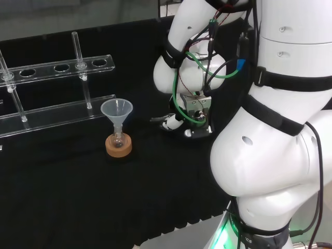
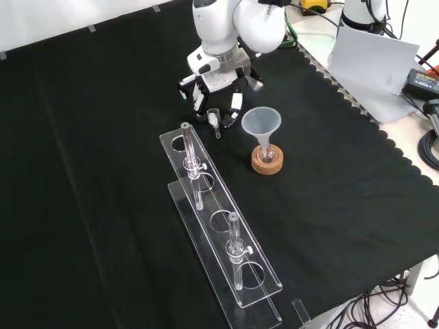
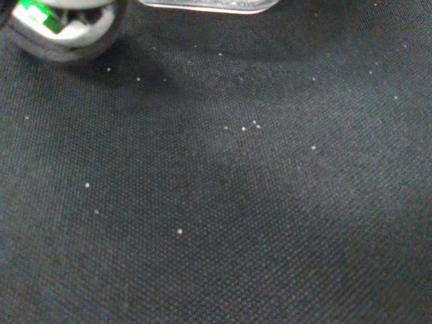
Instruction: Pick up the weighing funnel.
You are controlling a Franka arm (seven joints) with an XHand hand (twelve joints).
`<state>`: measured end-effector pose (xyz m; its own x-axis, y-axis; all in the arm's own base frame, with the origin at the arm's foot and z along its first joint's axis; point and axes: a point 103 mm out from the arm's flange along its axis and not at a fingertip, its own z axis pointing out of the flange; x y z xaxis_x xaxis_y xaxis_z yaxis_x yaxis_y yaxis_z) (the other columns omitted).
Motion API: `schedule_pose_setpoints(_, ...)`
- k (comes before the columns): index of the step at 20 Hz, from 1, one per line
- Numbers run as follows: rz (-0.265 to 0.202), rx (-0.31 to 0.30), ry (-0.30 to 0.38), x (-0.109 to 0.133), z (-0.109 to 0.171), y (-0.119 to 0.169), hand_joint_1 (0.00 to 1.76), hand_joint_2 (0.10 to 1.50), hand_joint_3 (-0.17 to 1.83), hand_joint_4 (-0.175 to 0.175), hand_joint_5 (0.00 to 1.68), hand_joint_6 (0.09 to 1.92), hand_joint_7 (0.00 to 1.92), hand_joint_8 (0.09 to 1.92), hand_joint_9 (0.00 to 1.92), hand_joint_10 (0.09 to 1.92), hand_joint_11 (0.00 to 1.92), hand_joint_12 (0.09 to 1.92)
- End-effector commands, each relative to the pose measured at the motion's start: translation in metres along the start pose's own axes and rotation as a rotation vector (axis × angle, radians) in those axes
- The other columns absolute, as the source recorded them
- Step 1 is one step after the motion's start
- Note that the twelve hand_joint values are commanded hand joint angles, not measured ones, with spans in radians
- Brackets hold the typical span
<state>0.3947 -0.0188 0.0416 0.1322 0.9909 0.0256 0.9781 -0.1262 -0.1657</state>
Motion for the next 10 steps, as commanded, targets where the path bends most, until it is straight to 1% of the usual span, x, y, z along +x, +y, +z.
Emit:
schedule_pose_setpoints(1,0.003,-0.004,0.016,-0.0008,0.0033,-0.0012,0.91,0.48,0.45,0.139,0.95,0.62,1.33,0.09,1.07,0.2,0.0,1.55)
schedule_pose_setpoints(4,0.003,-0.017,0.012,0.0004,0.0032,-0.0018,0.92,0.48,0.46,0.168,1.02,0.6,1.37,0.1,1.09,0.22,0.0,1.56)
schedule_pose_setpoints(6,0.005,-0.023,0.007,0.0021,0.0032,-0.002,0.93,0.48,0.46,0.174,1.06,0.58,1.4,0.11,1.1,0.22,0.0,1.56)
schedule_pose_setpoints(10,0.006,-0.032,0.014,0.0049,0.0036,-0.0021,0.95,0.47,0.48,0.175,1.14,0.53,1.47,0.12,1.14,0.23,0.02,1.57)
